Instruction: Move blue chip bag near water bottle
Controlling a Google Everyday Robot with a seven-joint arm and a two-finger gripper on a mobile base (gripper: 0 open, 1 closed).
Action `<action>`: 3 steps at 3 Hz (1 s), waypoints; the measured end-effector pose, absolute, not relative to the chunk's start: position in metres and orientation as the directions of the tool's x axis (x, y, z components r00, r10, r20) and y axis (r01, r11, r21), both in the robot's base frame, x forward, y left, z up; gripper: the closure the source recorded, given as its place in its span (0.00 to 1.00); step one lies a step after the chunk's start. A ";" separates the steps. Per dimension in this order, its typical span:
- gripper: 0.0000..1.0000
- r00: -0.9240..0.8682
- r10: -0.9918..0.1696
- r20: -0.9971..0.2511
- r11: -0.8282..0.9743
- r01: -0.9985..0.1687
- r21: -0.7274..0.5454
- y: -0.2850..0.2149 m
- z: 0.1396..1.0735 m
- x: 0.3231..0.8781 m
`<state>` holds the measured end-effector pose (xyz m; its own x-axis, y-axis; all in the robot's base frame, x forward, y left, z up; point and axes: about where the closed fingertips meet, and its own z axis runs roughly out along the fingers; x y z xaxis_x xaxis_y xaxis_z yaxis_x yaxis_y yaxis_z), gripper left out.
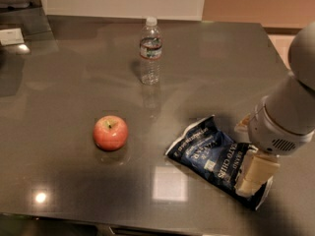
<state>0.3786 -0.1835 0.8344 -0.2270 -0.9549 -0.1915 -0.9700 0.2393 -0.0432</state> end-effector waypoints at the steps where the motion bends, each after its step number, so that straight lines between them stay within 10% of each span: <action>1: 0.41 -0.226 -0.958 -0.174 0.235 -0.972 -0.030 -0.182 0.830 0.377; 3: 0.87 -0.274 -0.947 -0.170 0.286 -0.957 -0.050 -0.183 0.853 0.391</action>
Offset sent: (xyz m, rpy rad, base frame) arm 0.0041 -0.0012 0.0075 -0.0362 0.0261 -0.0387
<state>0.3910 -0.1833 0.8534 -0.2737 -0.9466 -0.1704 -0.9570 0.2857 -0.0497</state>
